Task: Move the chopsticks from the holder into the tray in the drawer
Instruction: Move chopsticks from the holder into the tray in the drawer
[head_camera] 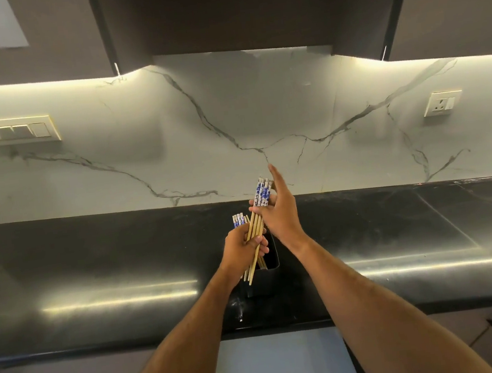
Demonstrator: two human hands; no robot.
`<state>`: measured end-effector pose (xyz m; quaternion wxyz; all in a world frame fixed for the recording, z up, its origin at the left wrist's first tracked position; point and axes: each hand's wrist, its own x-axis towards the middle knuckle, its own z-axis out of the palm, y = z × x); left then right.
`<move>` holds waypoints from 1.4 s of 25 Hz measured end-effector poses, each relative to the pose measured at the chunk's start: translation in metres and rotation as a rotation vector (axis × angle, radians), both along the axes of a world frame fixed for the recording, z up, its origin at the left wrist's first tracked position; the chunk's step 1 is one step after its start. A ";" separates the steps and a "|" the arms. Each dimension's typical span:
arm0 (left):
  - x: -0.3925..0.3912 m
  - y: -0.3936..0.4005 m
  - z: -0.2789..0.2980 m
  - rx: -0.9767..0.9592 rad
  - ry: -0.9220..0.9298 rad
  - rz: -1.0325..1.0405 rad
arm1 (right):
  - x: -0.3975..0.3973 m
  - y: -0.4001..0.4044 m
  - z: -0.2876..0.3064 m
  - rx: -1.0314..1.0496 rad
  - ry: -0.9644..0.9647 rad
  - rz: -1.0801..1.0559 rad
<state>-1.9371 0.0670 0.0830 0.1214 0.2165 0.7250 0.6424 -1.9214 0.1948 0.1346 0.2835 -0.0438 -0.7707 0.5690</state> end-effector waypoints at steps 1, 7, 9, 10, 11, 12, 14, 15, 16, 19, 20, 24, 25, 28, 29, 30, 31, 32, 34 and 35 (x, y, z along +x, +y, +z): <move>0.005 -0.005 0.000 -0.005 0.005 -0.020 | 0.004 -0.001 0.002 0.039 -0.016 0.016; 0.040 -0.037 -0.005 -0.042 0.004 -0.076 | 0.041 -0.025 -0.006 0.111 -0.065 0.000; 0.050 -0.046 -0.008 -0.048 0.007 -0.081 | 0.051 -0.035 -0.009 0.094 -0.068 -0.007; 0.054 -0.050 -0.010 -0.055 0.014 -0.082 | 0.056 -0.038 -0.010 0.088 -0.069 -0.017; 0.059 -0.055 -0.011 -0.064 0.018 -0.081 | 0.061 -0.043 -0.010 0.083 -0.068 -0.028; 0.063 -0.059 -0.014 -0.075 0.019 -0.080 | 0.065 -0.046 -0.010 0.081 -0.064 -0.040; 0.071 -0.068 -0.018 -0.095 0.021 -0.076 | 0.075 -0.054 -0.012 0.083 -0.059 -0.051; 0.075 -0.071 -0.021 -0.104 0.025 -0.078 | 0.081 -0.058 -0.014 0.077 -0.063 -0.048; 0.078 -0.075 -0.023 -0.113 0.029 -0.080 | 0.086 -0.061 -0.016 0.071 -0.070 -0.046; 0.087 -0.083 -0.029 -0.133 0.030 -0.088 | 0.096 -0.066 -0.023 0.086 -0.082 -0.071; 0.090 -0.085 -0.031 -0.138 0.028 -0.088 | 0.098 -0.068 -0.025 0.089 -0.084 -0.072; 0.095 -0.092 -0.044 -0.171 0.019 -0.053 | 0.106 -0.074 -0.031 0.102 -0.119 -0.054; 0.095 -0.094 -0.047 -0.198 0.027 -0.036 | 0.109 -0.074 -0.033 0.114 -0.130 -0.052; 0.096 -0.097 -0.060 -0.331 0.050 -0.009 | 0.121 -0.062 -0.047 0.148 -0.209 -0.022; 0.097 -0.096 -0.067 -0.389 0.046 -0.009 | 0.126 -0.055 -0.055 0.160 -0.245 -0.004; 0.098 -0.095 -0.073 -0.469 0.056 -0.020 | 0.132 -0.048 -0.063 0.198 -0.281 0.002; 0.100 -0.094 -0.078 -0.568 0.089 -0.039 | 0.138 -0.040 -0.071 0.267 -0.321 -0.007; 0.102 -0.093 -0.084 -0.691 0.148 -0.063 | 0.144 -0.034 -0.077 0.375 -0.376 -0.018; 0.110 -0.090 -0.094 -0.955 0.307 -0.135 | 0.155 -0.027 -0.089 0.654 -0.498 0.030; 0.115 -0.088 -0.099 -1.049 0.381 -0.173 | 0.158 -0.027 -0.094 0.806 -0.548 0.092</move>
